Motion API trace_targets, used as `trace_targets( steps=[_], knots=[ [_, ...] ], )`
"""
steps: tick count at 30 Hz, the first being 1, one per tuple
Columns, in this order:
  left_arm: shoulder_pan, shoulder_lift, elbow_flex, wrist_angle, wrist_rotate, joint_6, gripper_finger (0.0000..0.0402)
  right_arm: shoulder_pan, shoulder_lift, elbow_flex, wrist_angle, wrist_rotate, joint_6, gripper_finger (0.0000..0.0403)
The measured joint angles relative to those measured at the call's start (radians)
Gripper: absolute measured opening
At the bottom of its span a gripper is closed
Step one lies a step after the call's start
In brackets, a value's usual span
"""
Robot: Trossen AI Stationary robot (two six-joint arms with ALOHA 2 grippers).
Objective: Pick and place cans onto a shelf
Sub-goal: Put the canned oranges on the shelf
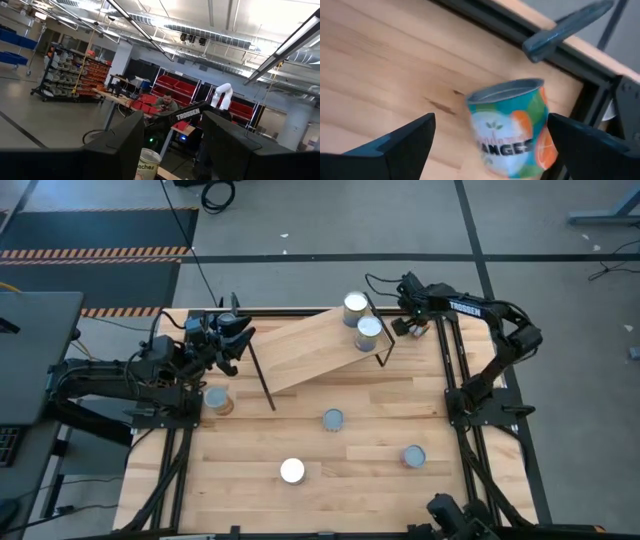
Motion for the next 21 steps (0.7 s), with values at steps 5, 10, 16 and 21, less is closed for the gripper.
trace_targets(
  steps=[5, 10, 16, 21],
  knots=[
    [0.0, 0.0, 0.0, 0.0, 0.0, -0.002, 0.0206, 0.013, 0.048, 0.023, -0.003, 0.027, 0.115, 0.0374],
    [0.0, 0.0, 0.0, 0.0, 0.0, -0.004, 0.0206, 0.014, 0.074, 0.026, -0.004, -0.024, 0.223, 0.0364],
    [0.0, 0.0, 0.0, 0.0, 0.001, -0.004, 0.0206, 0.001, 0.102, 0.03, 0.02, -0.075, 0.451, 0.0358],
    [0.0, 0.0, 0.0, 0.0, 0.033, -0.004, 0.0206, -0.02, 0.115, 0.03, 0.058, -0.089, 0.561, 0.0357]
  ],
)
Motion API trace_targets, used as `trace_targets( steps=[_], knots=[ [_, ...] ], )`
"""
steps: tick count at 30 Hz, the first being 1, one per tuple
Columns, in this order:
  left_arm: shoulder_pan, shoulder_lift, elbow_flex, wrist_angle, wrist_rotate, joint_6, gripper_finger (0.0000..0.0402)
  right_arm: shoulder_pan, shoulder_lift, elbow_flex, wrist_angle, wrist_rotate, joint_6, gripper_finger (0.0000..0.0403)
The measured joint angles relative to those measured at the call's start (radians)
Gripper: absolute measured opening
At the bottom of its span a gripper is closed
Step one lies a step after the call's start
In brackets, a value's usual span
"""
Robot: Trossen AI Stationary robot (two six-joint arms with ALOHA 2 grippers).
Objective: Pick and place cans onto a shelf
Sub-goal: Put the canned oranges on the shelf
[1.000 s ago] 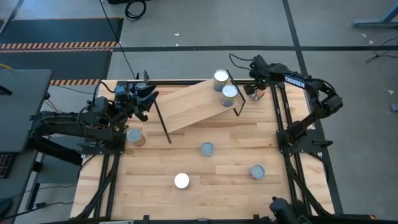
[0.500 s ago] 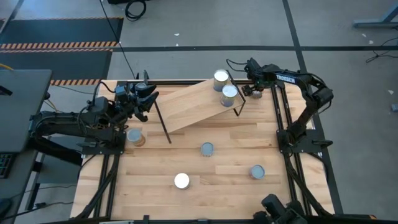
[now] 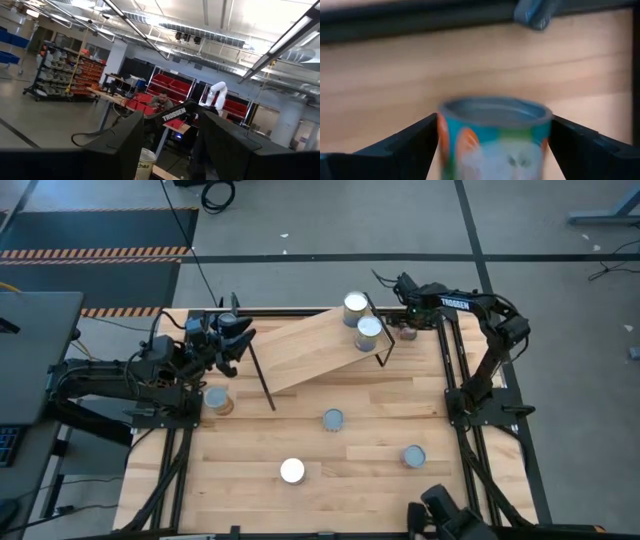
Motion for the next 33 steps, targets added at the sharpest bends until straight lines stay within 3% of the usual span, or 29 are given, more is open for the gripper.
trace_targets(
  steps=[7, 13, 21, 27, 33],
  knots=[
    [-0.002, 0.0, 0.0, 0.0, 0.011, 0.006, 0.0206, -0.023, 0.0, 0.0, 0.021, -0.015, 0.048, 0.0341],
    [-0.001, 0.0, 0.0, 0.0, 0.046, 0.008, 0.0206, -0.026, -0.019, 0.0, -0.028, -0.008, 0.046, 0.0289],
    [-0.001, -0.003, 0.0, -0.007, 0.102, -0.023, 0.0206, 0.052, -0.315, -0.001, -0.009, 0.161, -0.036, 0.0287],
    [-0.001, -0.002, 0.0, -0.039, 0.202, -0.076, 0.0206, 0.246, -0.592, 0.0, 0.137, 0.259, -0.073, 0.0286],
    [-0.002, -0.003, 0.0, -0.038, 0.238, -0.131, 0.0206, 0.574, -0.705, 0.0, 0.422, 0.329, -0.208, 0.0286]
  ],
)
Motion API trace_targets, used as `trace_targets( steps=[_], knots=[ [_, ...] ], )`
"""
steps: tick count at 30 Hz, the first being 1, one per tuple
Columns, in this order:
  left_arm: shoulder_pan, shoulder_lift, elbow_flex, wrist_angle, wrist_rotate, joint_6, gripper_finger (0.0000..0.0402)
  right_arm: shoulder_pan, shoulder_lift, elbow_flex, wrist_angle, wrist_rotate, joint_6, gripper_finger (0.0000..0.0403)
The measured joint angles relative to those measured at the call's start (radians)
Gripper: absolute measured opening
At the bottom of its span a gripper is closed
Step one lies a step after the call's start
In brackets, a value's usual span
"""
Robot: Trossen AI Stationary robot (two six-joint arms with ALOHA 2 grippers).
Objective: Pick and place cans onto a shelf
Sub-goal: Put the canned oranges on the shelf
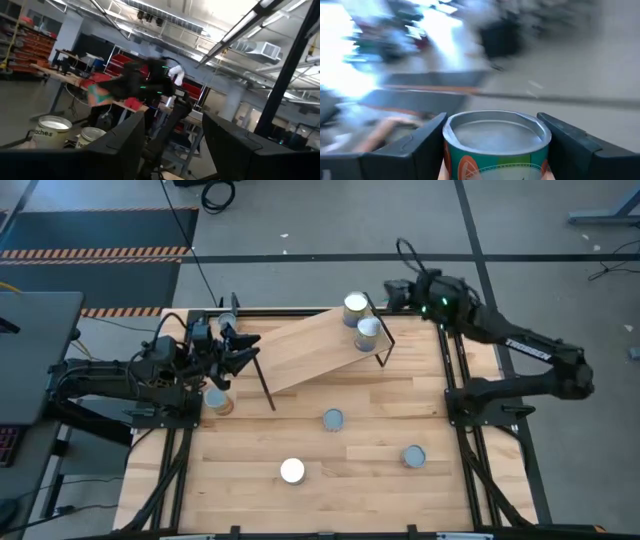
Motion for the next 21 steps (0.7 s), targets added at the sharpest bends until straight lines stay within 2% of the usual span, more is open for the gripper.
trace_targets(
  steps=[5, 11, 16, 21],
  knots=[
    [-0.002, 0.0, 0.0, 0.001, 0.044, -0.028, 0.0206, 0.274, 0.041, 0.0, 0.285, 0.074, -0.168, 0.0286],
    [-0.002, -0.001, 0.0, 0.0, 0.051, -0.078, 0.0206, 0.506, 0.2, 0.001, 0.479, 0.268, -0.298, 0.0286],
    [-0.002, -0.001, 0.0, -0.003, 0.051, -0.074, 0.0205, 0.631, 0.391, 0.001, 0.693, 0.454, -0.463, 0.0286],
    [-0.002, -0.001, 0.0, -0.014, 0.051, -0.071, 0.0205, 0.674, 0.602, 0.001, 0.947, 0.64, -0.545, 0.0286]
  ],
)
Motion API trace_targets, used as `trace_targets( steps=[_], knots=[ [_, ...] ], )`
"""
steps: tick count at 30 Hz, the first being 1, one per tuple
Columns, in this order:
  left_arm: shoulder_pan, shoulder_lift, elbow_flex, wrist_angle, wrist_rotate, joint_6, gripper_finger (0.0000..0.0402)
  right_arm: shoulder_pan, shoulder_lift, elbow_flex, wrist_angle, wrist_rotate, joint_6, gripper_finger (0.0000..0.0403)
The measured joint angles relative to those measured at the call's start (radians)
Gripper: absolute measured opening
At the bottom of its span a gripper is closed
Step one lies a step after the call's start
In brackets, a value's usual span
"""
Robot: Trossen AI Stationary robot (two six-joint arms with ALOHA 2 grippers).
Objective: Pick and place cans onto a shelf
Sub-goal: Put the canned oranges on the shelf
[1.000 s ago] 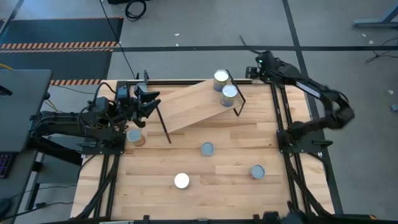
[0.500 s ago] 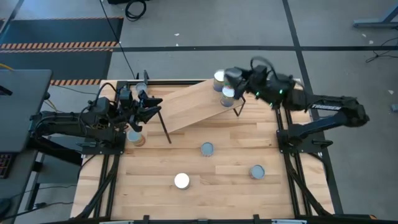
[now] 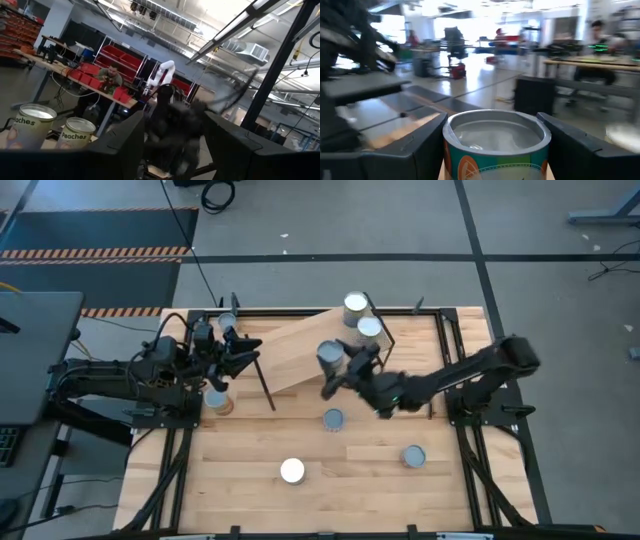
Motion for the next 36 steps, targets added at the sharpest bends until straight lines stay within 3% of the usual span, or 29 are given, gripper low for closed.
trace_targets(
  steps=[4, 8, 12, 24, 36],
  knots=[
    [0.0, 0.001, 0.0, -0.026, 0.0, 0.001, 0.0205, -0.012, 0.151, 0.0, 0.186, 0.153, 0.0, 0.0286],
    [0.0, 0.001, 0.0, -0.045, 0.0, 0.001, 0.0205, -0.039, 0.252, 0.0, 0.32, 0.185, -0.037, 0.0286],
    [0.0, 0.001, 0.0, -0.05, 0.0, 0.0, 0.0205, -0.067, 0.295, 0.0, 0.348, 0.215, -0.074, 0.0286],
    [0.0, 0.001, 0.0, -0.065, 0.0, 0.001, 0.0205, -0.137, 0.278, 0.0, 0.337, 0.177, -0.076, 0.036],
    [0.0, 0.001, 0.0, -0.064, 0.0, 0.0, 0.0205, -0.073, 0.2, 0.15, 0.304, 0.15, -0.304, 0.0351]
  ],
)
